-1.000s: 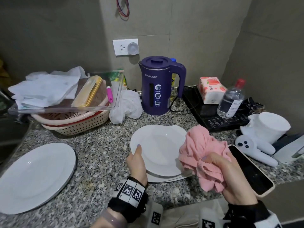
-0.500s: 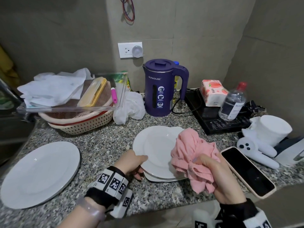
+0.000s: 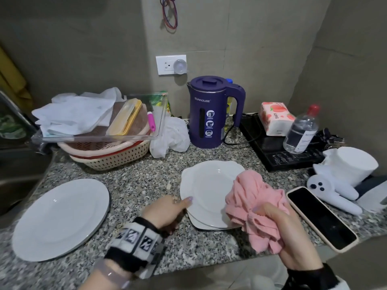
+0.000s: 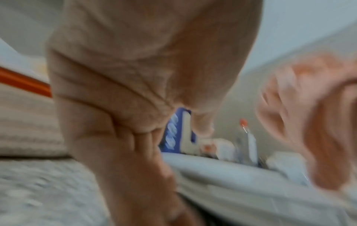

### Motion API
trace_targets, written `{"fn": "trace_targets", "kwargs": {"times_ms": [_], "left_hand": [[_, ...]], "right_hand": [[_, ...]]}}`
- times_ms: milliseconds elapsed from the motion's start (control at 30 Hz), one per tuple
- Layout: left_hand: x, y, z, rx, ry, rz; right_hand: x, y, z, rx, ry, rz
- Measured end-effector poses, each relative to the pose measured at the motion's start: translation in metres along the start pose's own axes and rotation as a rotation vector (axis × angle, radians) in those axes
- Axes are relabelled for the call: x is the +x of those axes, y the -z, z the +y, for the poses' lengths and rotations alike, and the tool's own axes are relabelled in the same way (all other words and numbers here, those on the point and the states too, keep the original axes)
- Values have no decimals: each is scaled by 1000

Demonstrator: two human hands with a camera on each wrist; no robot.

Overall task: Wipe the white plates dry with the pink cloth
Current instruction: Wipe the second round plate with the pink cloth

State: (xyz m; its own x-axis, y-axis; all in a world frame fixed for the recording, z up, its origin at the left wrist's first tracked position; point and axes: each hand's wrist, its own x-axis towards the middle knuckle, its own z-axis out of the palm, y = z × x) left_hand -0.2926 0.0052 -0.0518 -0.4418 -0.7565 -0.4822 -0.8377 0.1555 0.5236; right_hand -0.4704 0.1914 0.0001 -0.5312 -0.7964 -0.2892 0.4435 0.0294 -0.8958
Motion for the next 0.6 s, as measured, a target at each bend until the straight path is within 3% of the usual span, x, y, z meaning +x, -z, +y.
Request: {"fn": "trace_targets", "kwargs": {"times_ms": [100, 167, 233, 333, 433, 500, 600], "left_hand": [[-27, 53, -54, -213, 42, 299], [-40, 94, -113, -297, 192, 565], [-49, 125, -178, -151, 430, 700], [-49, 140, -259, 24, 734, 614], [-46, 127, -280, -111, 699, 574], [-43, 119, -277, -221, 645, 624], [-41, 112, -275, -288, 636, 704]], "right_hand": [[2, 6, 6, -2, -11, 47], [3, 7, 10, 1, -17, 77], [4, 5, 12, 14, -38, 82], [5, -4, 17, -35, -41, 74], [9, -16, 18, -71, -47, 29], [8, -26, 16, -61, -66, -77], [10, -27, 23, -91, -58, -80]]}}
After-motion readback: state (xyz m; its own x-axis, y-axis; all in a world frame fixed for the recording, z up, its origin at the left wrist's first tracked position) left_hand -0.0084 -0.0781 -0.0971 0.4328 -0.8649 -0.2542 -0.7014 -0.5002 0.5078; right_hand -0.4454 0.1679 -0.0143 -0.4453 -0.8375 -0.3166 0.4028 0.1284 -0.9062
